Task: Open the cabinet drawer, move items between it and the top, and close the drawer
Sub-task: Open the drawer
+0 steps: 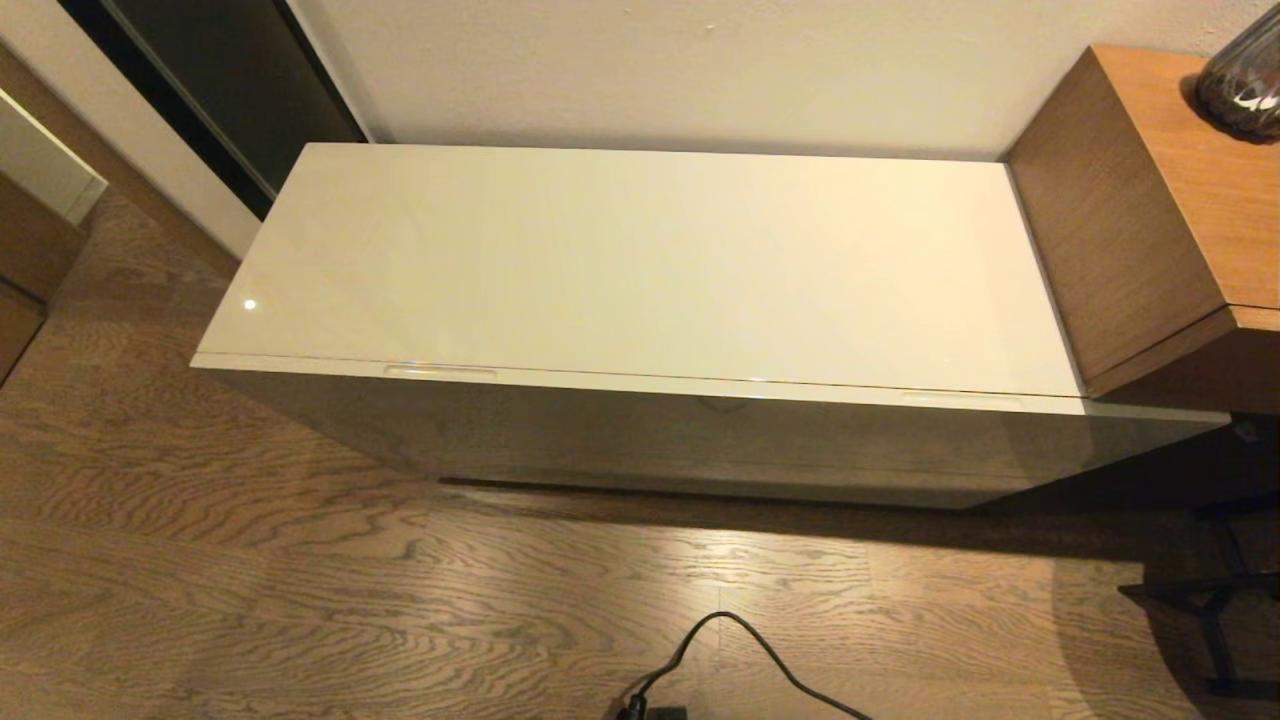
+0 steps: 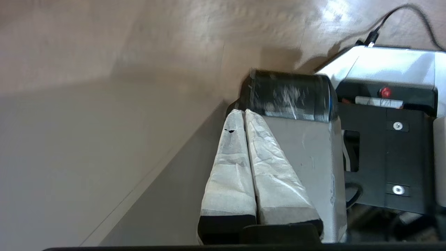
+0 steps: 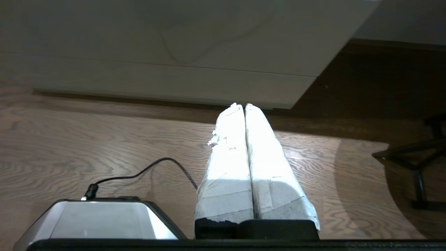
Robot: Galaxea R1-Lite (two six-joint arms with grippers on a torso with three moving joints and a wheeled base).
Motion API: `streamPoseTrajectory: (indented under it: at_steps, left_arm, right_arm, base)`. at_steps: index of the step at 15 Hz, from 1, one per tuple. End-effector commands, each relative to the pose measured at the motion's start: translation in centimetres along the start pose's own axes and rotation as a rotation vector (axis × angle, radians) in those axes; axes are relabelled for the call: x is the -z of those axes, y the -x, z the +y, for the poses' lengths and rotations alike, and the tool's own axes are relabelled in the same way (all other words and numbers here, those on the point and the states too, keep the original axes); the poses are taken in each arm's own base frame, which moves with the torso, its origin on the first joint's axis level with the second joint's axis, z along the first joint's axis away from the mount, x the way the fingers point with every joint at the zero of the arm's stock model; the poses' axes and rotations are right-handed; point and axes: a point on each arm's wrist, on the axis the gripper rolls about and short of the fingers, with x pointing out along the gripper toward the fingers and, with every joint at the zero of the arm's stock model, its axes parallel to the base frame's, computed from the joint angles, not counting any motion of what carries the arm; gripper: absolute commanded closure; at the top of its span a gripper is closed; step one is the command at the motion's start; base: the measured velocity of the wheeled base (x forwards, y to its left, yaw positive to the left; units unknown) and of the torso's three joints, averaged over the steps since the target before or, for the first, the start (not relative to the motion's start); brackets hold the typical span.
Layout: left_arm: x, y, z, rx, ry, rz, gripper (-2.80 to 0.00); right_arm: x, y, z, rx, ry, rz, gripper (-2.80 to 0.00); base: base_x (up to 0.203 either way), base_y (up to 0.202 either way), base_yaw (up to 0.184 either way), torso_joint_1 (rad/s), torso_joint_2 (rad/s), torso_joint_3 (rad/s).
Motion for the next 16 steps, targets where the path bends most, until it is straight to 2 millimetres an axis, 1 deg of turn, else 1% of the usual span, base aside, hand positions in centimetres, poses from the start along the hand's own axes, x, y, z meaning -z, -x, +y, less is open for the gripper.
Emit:
streamPoseTrajectory:
  at_steps: [1, 2, 3, 4, 5, 7, 10, 11, 12, 14, 15, 16]
  left_arm:
    - [4.3, 0.2, 0.2, 0.028, -0.026, -0.136, 0.00]
    - [4.8, 0.3, 0.2, 0.040, -0.057, -0.158, 0.00]
    - [4.4, 0.4, 0.2, 0.049, -0.083, -0.182, 0.00]
    - [3.3, 0.1, 0.1, 0.056, -0.080, -0.255, 0.00]
    - [2.5, -0.8, -0.1, 0.070, -0.071, -0.292, 0.00]
    - [0.5, -3.0, -0.6, 0.095, -0.035, -0.405, 0.00]
    - [-1.6, -7.6, -1.4, 0.100, 0.001, -0.572, 0.00]
    - [-1.9, -9.2, -1.7, 0.099, 0.010, -0.637, 0.00]
    - [-2.0, -10.6, -2.0, 0.099, 0.015, -0.693, 0.00]
    - [-1.4, -13.5, -2.5, 0.091, 0.006, -0.791, 0.00]
    - [-1.2, -14.2, -2.6, 0.083, 0.000, -0.867, 0.00]
    - [-1.1, -14.5, -2.7, 0.078, 0.001, -0.911, 0.00]
  right_arm:
    - [0.0, 0.0, 0.0, 0.000, 0.001, -0.002, 0.00]
    - [0.0, 0.0, 0.0, 0.000, 0.001, -0.002, 0.00]
    - [0.0, 0.0, 0.0, -0.001, 0.000, -0.001, 0.00]
    - [0.0, 0.0, 0.0, -0.001, 0.001, -0.002, 0.00]
    - [0.0, 0.0, 0.0, -0.001, 0.000, -0.001, 0.00]
    - [0.0, 0.0, 0.0, 0.000, 0.001, -0.002, 0.00]
    - [0.0, 0.0, 0.0, -0.001, 0.000, -0.001, 0.00]
    - [0.0, 0.0, 0.0, 0.000, 0.001, -0.001, 0.00]
    - [0.0, 0.0, 0.0, 0.000, 0.001, -0.001, 0.00]
    - [0.0, 0.0, 0.0, 0.000, 0.001, -0.002, 0.00]
    - [0.0, 0.0, 0.0, 0.000, 0.000, -0.001, 0.00]
    - [0.0, 0.0, 0.0, 0.000, 0.001, -0.001, 0.00]
  base:
    - [0.000, 0.000, 0.000, 0.000, 0.00, 0.000]
    - [0.000, 0.000, 0.000, 0.000, 0.00, 0.000]
    - [0.000, 0.000, 0.000, 0.000, 0.00, 0.000]
    - [0.000, 0.000, 0.000, 0.000, 0.00, 0.000]
    - [0.000, 0.000, 0.000, 0.000, 0.00, 0.000]
    - [0.000, 0.000, 0.000, 0.000, 0.00, 0.000]
    - [0.000, 0.000, 0.000, 0.000, 0.00, 0.000]
    - [0.000, 0.000, 0.000, 0.000, 0.00, 0.000]
    - [0.000, 0.000, 0.000, 0.000, 0.00, 0.000]
    - [0.000, 0.000, 0.000, 0.000, 0.00, 0.000]
    - [0.000, 0.000, 0.000, 0.000, 0.00, 0.000]
    - [0.000, 0.000, 0.000, 0.000, 0.00, 0.000]
